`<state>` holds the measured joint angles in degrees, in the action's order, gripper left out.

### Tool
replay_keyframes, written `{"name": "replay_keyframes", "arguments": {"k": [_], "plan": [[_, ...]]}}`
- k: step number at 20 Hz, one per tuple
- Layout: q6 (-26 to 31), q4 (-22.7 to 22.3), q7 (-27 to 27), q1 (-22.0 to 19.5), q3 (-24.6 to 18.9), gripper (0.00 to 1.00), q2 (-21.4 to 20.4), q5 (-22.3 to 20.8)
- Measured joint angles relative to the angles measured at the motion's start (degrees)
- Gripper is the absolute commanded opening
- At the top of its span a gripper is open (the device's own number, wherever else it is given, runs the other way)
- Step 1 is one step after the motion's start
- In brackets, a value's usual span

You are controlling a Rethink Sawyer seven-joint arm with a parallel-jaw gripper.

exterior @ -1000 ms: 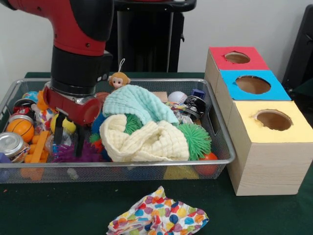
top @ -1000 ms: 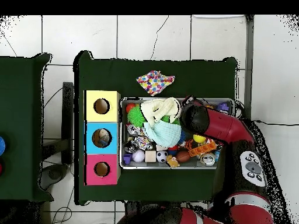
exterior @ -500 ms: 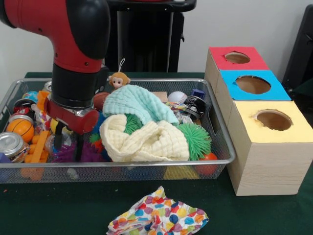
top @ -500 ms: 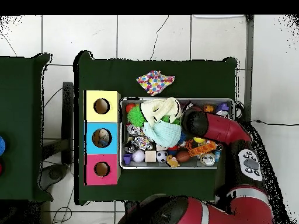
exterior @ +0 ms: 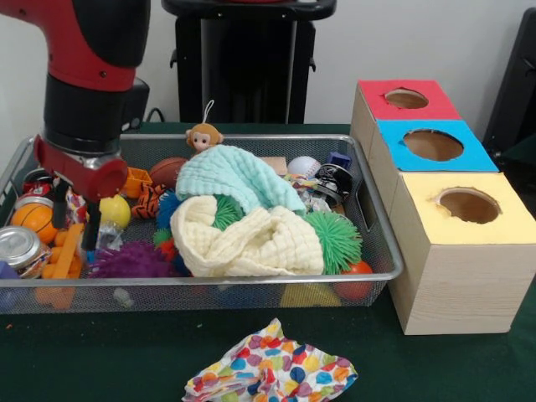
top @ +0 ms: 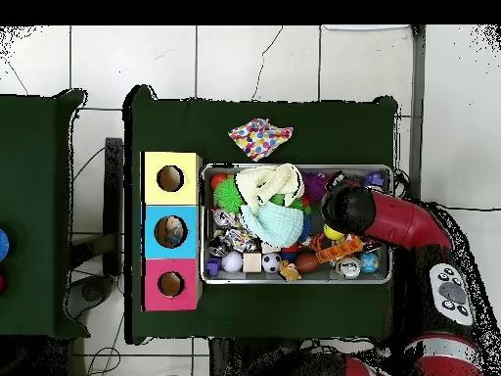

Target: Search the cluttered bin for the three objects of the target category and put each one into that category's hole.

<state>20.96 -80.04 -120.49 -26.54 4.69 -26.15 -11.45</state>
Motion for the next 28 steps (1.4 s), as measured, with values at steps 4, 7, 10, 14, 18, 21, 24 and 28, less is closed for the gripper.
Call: {"name": "replay_keyframes", "arguments": {"k": [4,7,10,14,18,21,24,28], "plan": [[2.34,-0.14,0.0,-0.22,0.01,1.0,-2.29,0.01],[3.52,-0.33,0.0,-0.23,0.01,1.0,-4.45,0.0],[3.53,-0.48,0.0,-0.16,0.02,1.0,-5.27,0.0],[3.53,-0.75,0.0,0.49,0.02,1.0,-6.04,0.0],[3.52,-1.0,0.0,1.73,0.03,1.0,-5.82,0.0],[3.53,-1.39,0.0,3.11,0.08,1.0,-5.3,0.0],[3.52,-1.92,0.0,4.0,0.12,1.0,-5.09,0.0],[3.51,-3.09,0.0,4.98,0.12,1.0,-5.0,0.0]]}}
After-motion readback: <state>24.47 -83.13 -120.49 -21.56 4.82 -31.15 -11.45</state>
